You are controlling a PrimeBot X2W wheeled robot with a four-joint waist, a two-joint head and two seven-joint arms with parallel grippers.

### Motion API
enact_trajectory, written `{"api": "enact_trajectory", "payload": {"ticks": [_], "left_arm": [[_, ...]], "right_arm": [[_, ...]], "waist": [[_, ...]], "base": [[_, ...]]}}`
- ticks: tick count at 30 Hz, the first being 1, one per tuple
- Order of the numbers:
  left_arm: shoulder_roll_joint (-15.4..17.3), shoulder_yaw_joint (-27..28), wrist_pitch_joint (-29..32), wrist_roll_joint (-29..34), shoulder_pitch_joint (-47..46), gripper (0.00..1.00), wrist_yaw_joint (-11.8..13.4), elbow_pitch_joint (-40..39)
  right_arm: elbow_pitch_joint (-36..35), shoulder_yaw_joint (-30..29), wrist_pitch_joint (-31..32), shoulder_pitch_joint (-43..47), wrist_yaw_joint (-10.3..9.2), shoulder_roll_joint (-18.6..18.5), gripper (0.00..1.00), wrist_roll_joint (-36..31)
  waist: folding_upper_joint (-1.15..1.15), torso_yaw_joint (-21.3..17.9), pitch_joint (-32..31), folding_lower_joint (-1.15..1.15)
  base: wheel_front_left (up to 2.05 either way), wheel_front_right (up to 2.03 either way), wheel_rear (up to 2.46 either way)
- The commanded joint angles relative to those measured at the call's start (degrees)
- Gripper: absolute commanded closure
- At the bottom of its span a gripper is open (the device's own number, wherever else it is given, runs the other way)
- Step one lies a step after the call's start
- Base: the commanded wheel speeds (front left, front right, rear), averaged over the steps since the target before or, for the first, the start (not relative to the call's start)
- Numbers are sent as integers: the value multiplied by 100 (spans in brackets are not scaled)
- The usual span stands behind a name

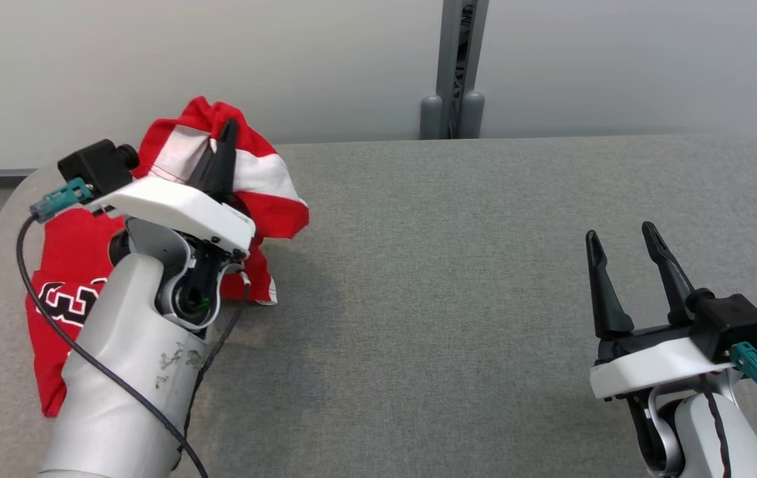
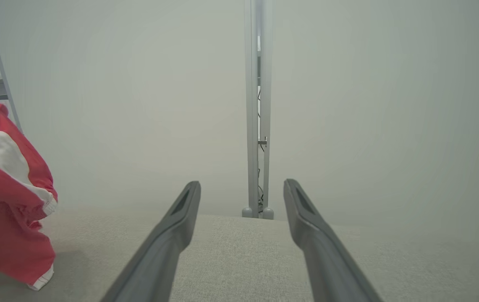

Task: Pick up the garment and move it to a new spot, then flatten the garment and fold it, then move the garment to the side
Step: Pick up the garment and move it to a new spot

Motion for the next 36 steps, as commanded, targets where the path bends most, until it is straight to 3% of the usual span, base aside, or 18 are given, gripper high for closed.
{"api": "enact_trajectory", "payload": {"ticks": [1,10,20,25,36], "left_arm": [[33,11,-18,2,27,100,-2,-7],[-152,-507,-206,-366,305,100,201,-196],[-150,-1798,-606,-1193,202,100,499,-275],[-149,-2385,-781,-1487,20,100,525,-299],[-150,-3406,-1056,-2087,-332,100,751,-242]], "right_arm": [[-20,-17,-4,3,12,-32,0,-28],[-70,95,-4,-149,12,-32,0,54],[-147,123,-4,-314,12,-31,0,159],[-154,187,-4,-390,12,-32,0,231],[-127,262,-4,-486,12,-30,0,381]], "waist": [[0,-65,34,0],[0,-783,346,0],[0,-1508,749,0],[0,-1837,898,0],[0,-2308,1099,0]], "base": [[0,0,0],[0,0,0],[0,0,0],[0,0,0],[0,0,0]]}}
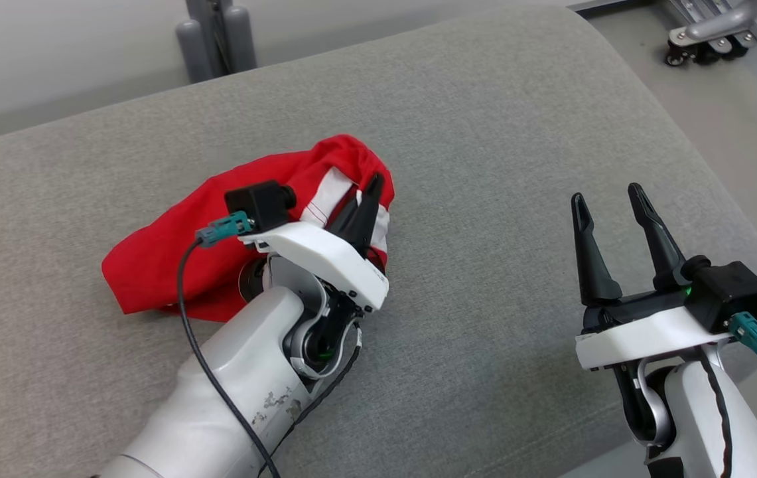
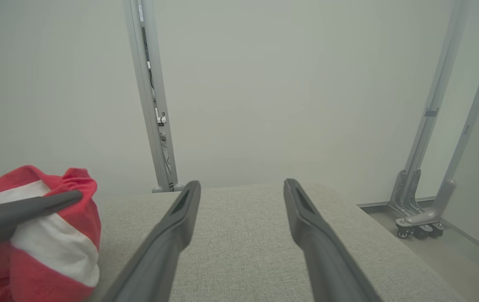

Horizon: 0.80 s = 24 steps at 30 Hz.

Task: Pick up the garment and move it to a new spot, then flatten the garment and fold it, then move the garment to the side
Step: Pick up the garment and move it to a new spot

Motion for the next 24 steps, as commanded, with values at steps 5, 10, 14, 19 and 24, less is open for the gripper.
{"api": "enact_trajectory", "payload": {"ticks": [5,10,14,19,24], "left_arm": [[32,-512,-75,-175,-218,0,203,319],[35,-865,-95,-306,-343,0,90,443],[32,-1031,-119,-384,-447,0,-36,433],[31,-748,-127,-333,-543,0,-164,277],[31,-46,-126,175,-410,0,-231,17]], "right_arm": [[-16,80,-4,-101,12,-27,0,129],[-5,35,-4,-128,12,-29,0,159],[41,-3,-4,-118,12,-29,0,132],[72,-31,-4,-127,12,-29,0,47],[79,-92,-4,-66,12,-29,0,-67]], "waist": [[1,-202,161,0],[1,-181,198,0],[1,-56,129,0],[1,158,-31,0],[1,427,-254,0]], "base": [[0,0,0],[0,0,0],[0,0,0],[0,0,0],[0,0,0]]}}
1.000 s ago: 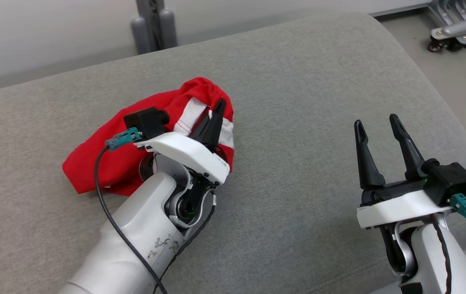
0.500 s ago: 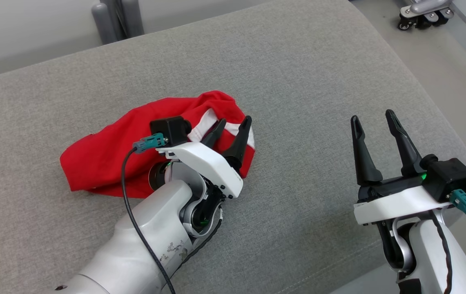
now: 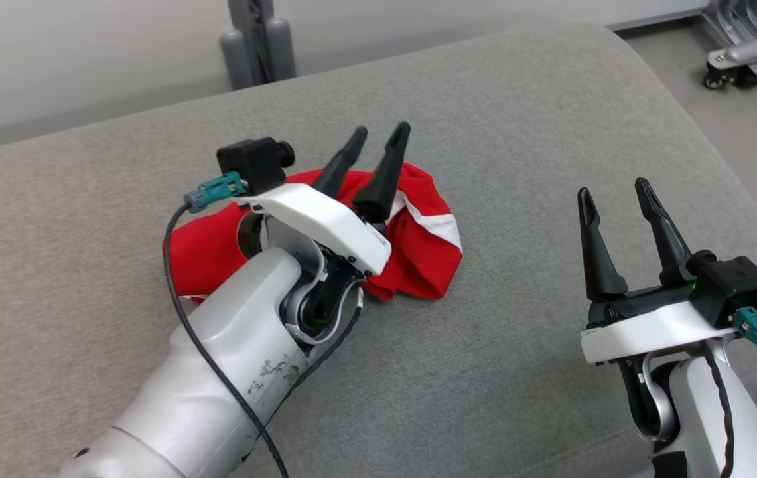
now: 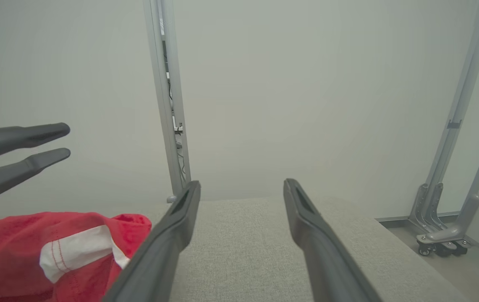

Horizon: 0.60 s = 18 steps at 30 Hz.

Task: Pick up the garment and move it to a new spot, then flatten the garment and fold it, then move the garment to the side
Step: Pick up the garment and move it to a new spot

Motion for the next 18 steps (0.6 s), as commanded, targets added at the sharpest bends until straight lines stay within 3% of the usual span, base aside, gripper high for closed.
{"api": "enact_trajectory", "payload": {"ticks": [1,5,9,10,18], "left_arm": [[30,263,-17,219,128,0,-22,-82],[27,935,-18,932,383,0,-11,-259],[113,1543,-18,2055,750,0,70,-486],[113,1543,-18,2055,750,0,70,-486],[298,2782,-19,3579,2226,0,94,-1350]], "right_arm": [[4,-31,-4,44,12,-32,0,-44],[-40,-64,-4,119,12,-31,0,-136],[-69,-76,-4,209,12,-34,0,-179],[-69,-76,-4,209,12,-34,0,-179],[-134,-126,-4,458,12,-33,0,-289]], "waist": [[1,190,-175,0],[1,433,-371,0],[1,649,-552,0],[1,649,-552,0],[1,925,-862,0]], "base": [[0,0,0],[0,0,0],[0,0,0],[0,0,0],[0,0,0]]}}
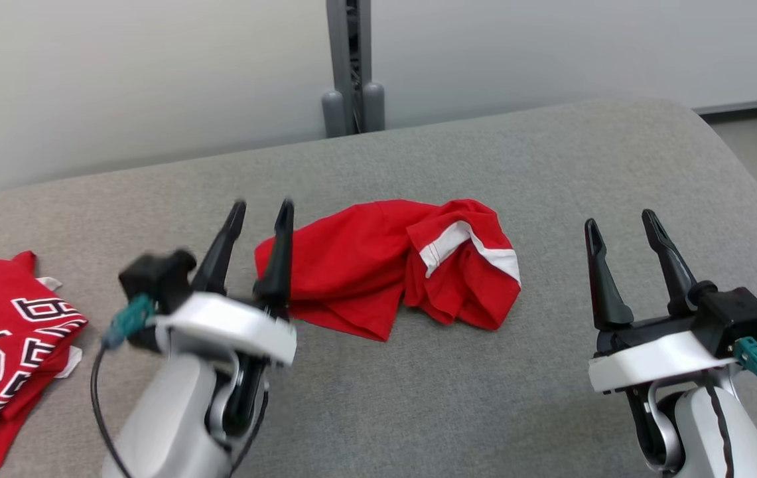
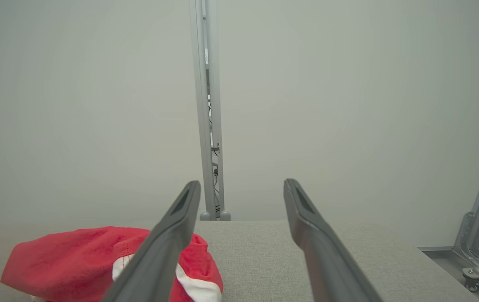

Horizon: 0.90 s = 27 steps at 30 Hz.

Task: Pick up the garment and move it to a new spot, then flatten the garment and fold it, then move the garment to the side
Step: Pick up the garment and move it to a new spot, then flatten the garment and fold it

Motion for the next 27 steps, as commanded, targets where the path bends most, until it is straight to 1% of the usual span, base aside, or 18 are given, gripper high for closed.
{"api": "enact_trajectory", "payload": {"ticks": [1,6,7,8,11,14,16,19,27], "left_arm": [[13,93,-19,105,186,0,-40,-67],[-62,666,-18,663,1108,0,-167,-405],[-109,848,-19,890,1394,0,-221,-484],[-134,942,-19,980,1523,0,-248,-537],[-202,1125,-19,1265,1829,0,-340,-672],[-238,1194,-19,1550,2002,0,-401,-752],[-241,1308,-19,1457,2078,0,-434,-832],[-257,1324,-19,1303,2100,0,-411,-976],[-254,1342,-19,1258,2130,0,-376,-1019]], "right_arm": [[-35,-8,-4,74,12,-35,0,-26],[-40,56,-4,258,12,-34,0,13],[-27,86,-3,309,12,-33,0,28],[-20,98,-3,338,12,-34,0,30],[-14,113,-3,392,12,-34,0,66],[4,138,-3,440,12,-34,0,79],[12,153,-3,441,12,-33,0,76],[24,160,-3,415,12,-34,0,72],[66,171,-3,395,12,-33,0,90]], "waist": [[1,92,-90,0],[1,228,-198,0],[1,256,-228,0],[1,266,-241,0],[1,293,-263,0],[1,288,-271,0],[1,283,-272,0],[1,280,-271,0],[1,298,-254,0]], "base": [[0,0,0],[0,0,0],[0,0,0],[0,0,0],[0,0,0],[0,0,0],[0,0,0],[0,0,0],[0,0,0]]}}
